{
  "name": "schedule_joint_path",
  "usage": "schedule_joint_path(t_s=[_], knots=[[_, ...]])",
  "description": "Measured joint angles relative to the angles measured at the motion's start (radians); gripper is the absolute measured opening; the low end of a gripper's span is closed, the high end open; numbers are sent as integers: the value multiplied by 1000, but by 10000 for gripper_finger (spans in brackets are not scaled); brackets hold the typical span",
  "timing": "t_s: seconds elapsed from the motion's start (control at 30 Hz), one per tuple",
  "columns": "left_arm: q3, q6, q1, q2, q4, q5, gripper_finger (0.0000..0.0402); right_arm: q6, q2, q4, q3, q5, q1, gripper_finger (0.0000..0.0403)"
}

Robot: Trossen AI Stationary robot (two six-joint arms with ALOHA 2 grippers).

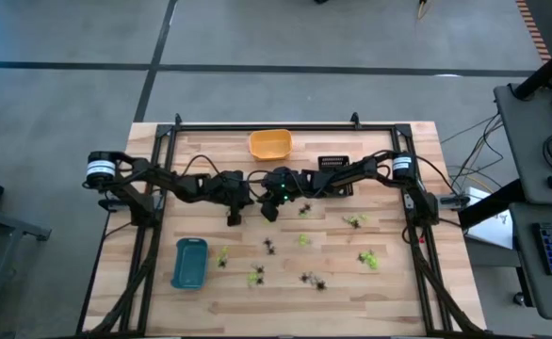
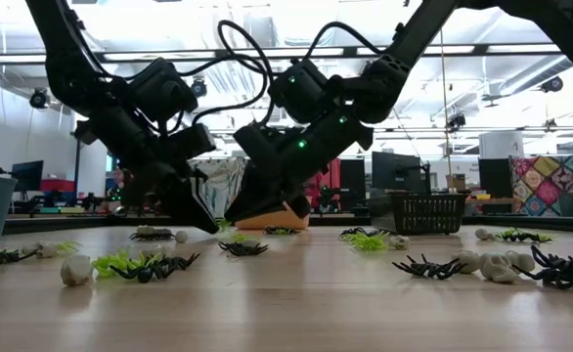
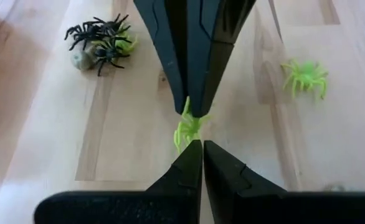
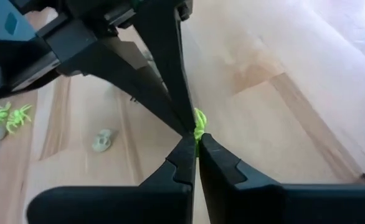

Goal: Sort Halloween decoration
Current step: Put the green spider toy into the blue bin

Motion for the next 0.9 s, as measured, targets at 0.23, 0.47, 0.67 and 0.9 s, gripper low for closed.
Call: schedule_joint_path(t_s=[0.23,0.47,0.67,0.9], knots=[[12,-16,0,-88,-138,0,17,-22,-20,-34,0,-13,0,8],[59,-60,0,-293,-324,0,16,-53,-39,-20,0,-38,3,8],[116,-158,-1,-507,-494,-6,16,-64,-41,91,0,-116,33,8],[143,-272,-1,-747,-508,-8,16,-149,-40,186,49,-110,99,8]])
